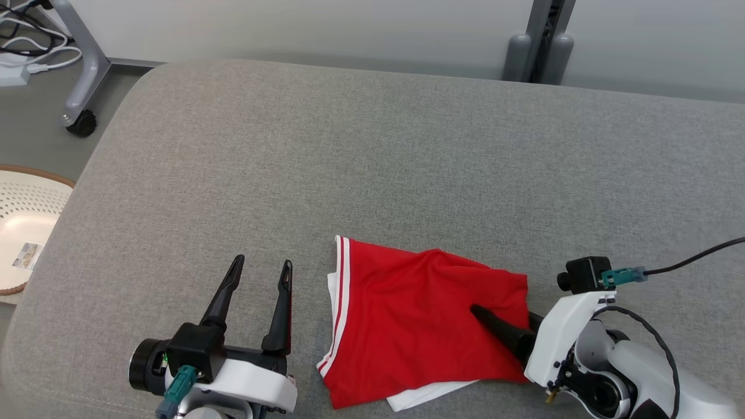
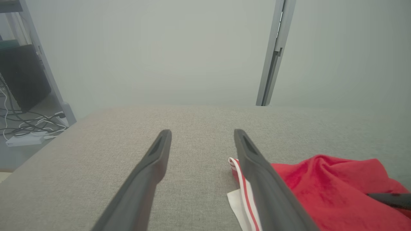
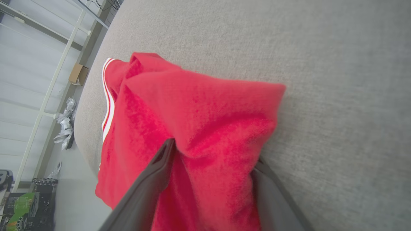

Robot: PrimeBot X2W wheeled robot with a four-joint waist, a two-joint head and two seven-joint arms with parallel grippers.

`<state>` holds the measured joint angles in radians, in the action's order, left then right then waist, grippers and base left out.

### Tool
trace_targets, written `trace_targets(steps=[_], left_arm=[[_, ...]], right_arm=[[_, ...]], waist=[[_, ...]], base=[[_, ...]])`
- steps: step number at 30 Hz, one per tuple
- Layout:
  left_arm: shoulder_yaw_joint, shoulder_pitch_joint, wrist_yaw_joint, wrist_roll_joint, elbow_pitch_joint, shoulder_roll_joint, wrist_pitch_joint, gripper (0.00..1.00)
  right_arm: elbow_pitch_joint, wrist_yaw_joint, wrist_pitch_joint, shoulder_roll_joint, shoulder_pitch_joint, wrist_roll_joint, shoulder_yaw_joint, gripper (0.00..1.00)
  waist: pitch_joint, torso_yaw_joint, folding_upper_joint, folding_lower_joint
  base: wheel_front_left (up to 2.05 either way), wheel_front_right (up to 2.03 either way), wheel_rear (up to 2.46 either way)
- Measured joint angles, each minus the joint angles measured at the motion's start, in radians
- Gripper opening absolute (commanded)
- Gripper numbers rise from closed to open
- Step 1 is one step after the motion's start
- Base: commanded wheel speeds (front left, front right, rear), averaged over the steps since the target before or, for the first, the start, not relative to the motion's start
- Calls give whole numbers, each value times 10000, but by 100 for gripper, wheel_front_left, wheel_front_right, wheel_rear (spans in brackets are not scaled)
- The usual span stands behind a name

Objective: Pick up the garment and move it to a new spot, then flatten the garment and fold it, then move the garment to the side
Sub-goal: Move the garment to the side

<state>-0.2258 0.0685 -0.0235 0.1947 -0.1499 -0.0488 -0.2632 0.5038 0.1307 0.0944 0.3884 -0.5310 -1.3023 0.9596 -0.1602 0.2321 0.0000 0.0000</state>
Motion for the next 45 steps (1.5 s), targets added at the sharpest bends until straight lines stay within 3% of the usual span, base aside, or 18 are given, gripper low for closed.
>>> trace_targets(steps=[6, 7, 9, 24, 38, 45], left_arm=[[-44, 31, -40, 6, -25, -2, 0, 100], [-56, 34, -40, 6, -35, -2, 0, 100], [-65, 35, -42, 6, -44, -2, 0, 100], [-71, -55, -56, 6, -109, -2, 0, 100], [12, -301, -86, 58, -98, -2, 0, 100], [54, -329, -100, 86, -88, -2, 0, 100]], right_arm=[[36, 0, -171, -4, -303, -203, 554, 100], [48, 0, -203, 8, -343, -257, 631, 54], [69, 0, -261, 29, -401, -326, 807, 0], [98, 0, -1204, 382, -662, -842, 1463, 0], [341, 0, -1835, 830, -1233, -1676, 825, 0], [1498, 0, -2520, 949, -1510, -1703, 355, 0]], waist=[[-57, 30, 0, 0], [-56, 33, 0, 0], [-42, 34, 0, 0], [339, -188, 0, 0], [784, -966, 0, 0], [792, -1355, 0, 0]], base=[[0, 0, 0], [0, 0, 0], [0, 0, 0], [0, 0, 0], [0, 0, 0], [0, 0, 0]])
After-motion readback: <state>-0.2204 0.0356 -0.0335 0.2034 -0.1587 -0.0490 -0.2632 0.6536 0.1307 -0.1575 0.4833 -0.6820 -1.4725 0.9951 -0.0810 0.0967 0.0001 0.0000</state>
